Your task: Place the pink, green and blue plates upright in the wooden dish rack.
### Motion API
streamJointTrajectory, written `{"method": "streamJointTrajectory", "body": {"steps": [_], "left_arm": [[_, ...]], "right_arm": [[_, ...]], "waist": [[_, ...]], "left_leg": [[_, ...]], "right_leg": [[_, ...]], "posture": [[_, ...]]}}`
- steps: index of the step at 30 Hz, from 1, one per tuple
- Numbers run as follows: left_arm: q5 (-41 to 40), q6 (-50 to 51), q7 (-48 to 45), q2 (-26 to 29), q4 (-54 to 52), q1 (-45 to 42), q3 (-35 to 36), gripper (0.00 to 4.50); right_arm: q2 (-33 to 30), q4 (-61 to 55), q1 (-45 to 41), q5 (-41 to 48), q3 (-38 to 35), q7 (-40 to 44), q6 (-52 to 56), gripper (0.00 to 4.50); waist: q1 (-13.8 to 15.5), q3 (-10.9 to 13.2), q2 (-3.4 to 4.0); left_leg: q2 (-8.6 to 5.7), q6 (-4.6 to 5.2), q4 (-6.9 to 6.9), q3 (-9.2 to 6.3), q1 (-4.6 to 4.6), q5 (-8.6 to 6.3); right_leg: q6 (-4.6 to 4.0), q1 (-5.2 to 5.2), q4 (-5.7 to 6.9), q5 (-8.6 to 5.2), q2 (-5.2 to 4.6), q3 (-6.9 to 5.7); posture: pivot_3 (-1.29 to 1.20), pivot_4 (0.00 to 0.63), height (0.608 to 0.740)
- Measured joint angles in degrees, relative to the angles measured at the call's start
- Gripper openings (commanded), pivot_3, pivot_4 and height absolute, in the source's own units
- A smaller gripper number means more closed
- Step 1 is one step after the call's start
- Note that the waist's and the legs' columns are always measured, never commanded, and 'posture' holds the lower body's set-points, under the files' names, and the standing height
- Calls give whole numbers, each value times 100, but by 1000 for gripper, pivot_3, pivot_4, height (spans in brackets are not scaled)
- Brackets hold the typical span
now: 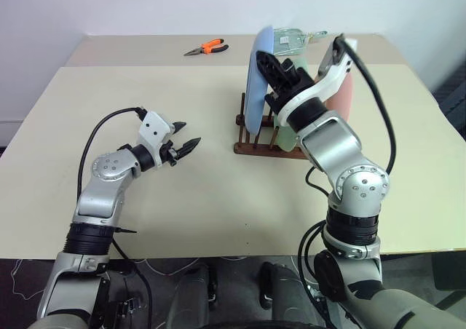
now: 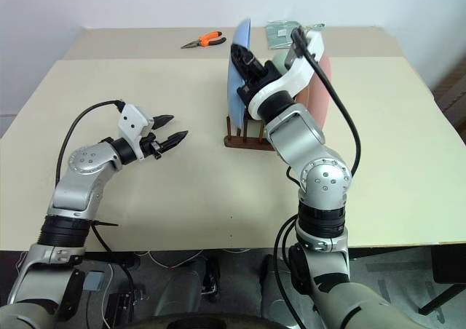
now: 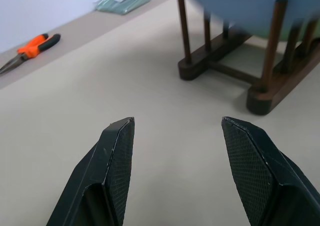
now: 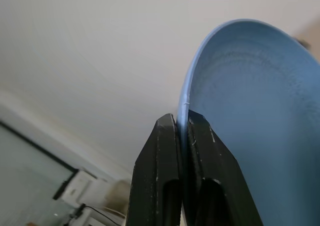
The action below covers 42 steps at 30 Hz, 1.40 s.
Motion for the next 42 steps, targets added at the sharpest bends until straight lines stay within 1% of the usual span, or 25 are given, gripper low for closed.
{"method": "streamJointTrajectory", "body": {"steps": [1,4,7,13,15,17,20,22,24,26,27,28,29,31,33,34,35,36,38,40,42], "left_arm": [[0,17,0,-3,-1,0,-2,2831],[0,83,0,-18,-17,1,-6,2831],[0,94,0,-51,-64,13,-11,2831],[0,142,1,-122,-162,37,-86,2831],[0,189,2,-140,-187,45,-106,2831],[-1,211,4,-181,-190,51,-110,2831],[0,230,3,-233,-193,62,-118,2831],[2,234,3,-254,-197,62,-129,2831],[4,235,-3,-291,-201,77,-153,2831],[3,226,-30,-286,-182,91,-181,2831],[4,227,-40,-283,-167,98,-182,2831],[5,227,-41,-277,-161,108,-178,2831],[2,208,-87,-300,-150,69,-227,2831],[2,196,-174,-277,-91,75,-248,2831],[1,197,-291,-253,-22,61,-298,2831],[-2,196,-404,-250,-16,38,-353,2831],[-10,201,-500,-253,-15,11,-390,2831],[-28,213,-624,-256,-23,-37,-474,2831],[-150,332,-867,-286,-131,-94,-582,2831],[-310,518,-1092,-352,-397,-114,-741,2831],[-450,694,-1247,-432,-713,-116,-896,2831]], "right_arm": [[-2,73,3,-9,-15,-8,20,988],[-32,148,-1,-84,-55,-12,74,2411],[-259,147,-47,-402,22,155,187,3834],[-728,116,-284,-947,170,700,457,3834],[-1199,31,-493,-1101,245,1002,668,3834],[-1589,-202,-691,-1034,159,1233,882,3834],[-2067,-593,-791,-675,-174,1587,1066,3834],[-2495,-820,-743,-326,-489,1871,1166,3834],[-3165,-1124,-484,-68,-1019,2264,1186,3834],[-3814,-1230,69,-33,-1647,2568,1203,3834],[-4094,-1187,433,-85,-1968,2710,1216,3604],[-4225,-1122,641,-154,-2145,2788,1235,3322],[-4496,-1113,1151,-229,-2475,3013,1262,3010],[-4968,-1175,2004,-511,-2834,3527,1352,2022],[-5447,-1556,2976,-928,-2956,4237,1415,1028],[-5601,-1885,3404,-1125,-2947,4541,1421,525],[-5627,-2088,3584,-1212,-2906,4698,1415,54],[-5628,-2351,3763,-1329,-2858,4825,1384,54],[-5635,-2726,4001,-1665,-2659,4917,1289,54],[-5707,-2947,4140,-2312,-2251,4839,1142,54],[-5920,-2981,4277,-2991,-1814,4728,1048,54]], "waist": [[0,0,0],[2,0,0],[4,0,0],[4,1,1],[11,1,1],[21,0,1],[27,0,0],[35,0,0],[80,-1,-3],[144,-2,-4],[165,-2,-4],[161,-2,-5],[188,-2,-5],[184,-2,-2],[158,-3,-1],[136,-3,-1],[120,-2,-2],[118,-3,-2],[138,-2,-3],[152,-2,-4],[163,-2,-5]], "left_leg": [[-1,0,0,0,0,0],[0,-1,-1,0,0,1],[1,-1,0,0,-1,0],[3,-1,0,-2,-1,0],[2,0,0,-2,-4,0],[2,0,0,-5,-8,0],[2,0,-2,-6,-10,0],[1,1,-2,-6,-13,-1],[1,5,-2,-7,-14,-3],[0,9,-1,-4,-15,-6],[-1,9,-1,-2,-16,-6],[-2,10,0,-2,-16,-6],[-3,10,0,-5,-20,-6],[-3,10,-1,-4,-23,-7],[-1,11,-1,-4,-24,-7],[2,10,-1,-5,-20,-7],[4,10,0,-5,-19,-7],[4,9,1,-7,-17,-7],[6,-2,5,-11,-16,-12],[3,-10,8,-10,-18,-17],[-1,-9,8,-11,-23,-17]], "right_leg": [[0,-2,1,0,1,0],[0,-2,2,0,1,0],[1,-2,0,0,-2,1],[0,-4,1,-1,-1,2],[0,-6,0,-1,-3,3],[1,-8,-2,-1,-3,2],[2,-7,-5,-2,-2,0],[2,-6,-9,-1,-3,0],[1,-2,-24,-1,-3,-1],[1,2,-33,-1,-3,-2],[2,2,-36,-1,-5,-2],[2,2,-36,0,-6,-1],[4,3,-39,1,-6,-3],[4,0,-40,1,-8,-2],[6,-3,-39,1,-5,-2],[7,-2,-38,0,-2,-2],[7,-3,-38,0,-1,-2],[14,-2,-38,-7,-1,-2],[-2,1,-42,-12,-3,-2],[-4,4,-53,-6,-8,-1],[-5,4,-59,-5,-12,-1]], "posture": [[0,150,716],[0,150,716],[0,150,716],[0,150,716],[0,150,716],[0,150,716],[0,150,716],[0,150,716],[0,150,716],[0,150,716],[0,150,716],[0,150,716],[0,150,716],[0,150,716],[0,150,716],[0,150,716],[0,150,716],[0,150,716],[0,150,716],[0,150,716],[0,150,716]]}}
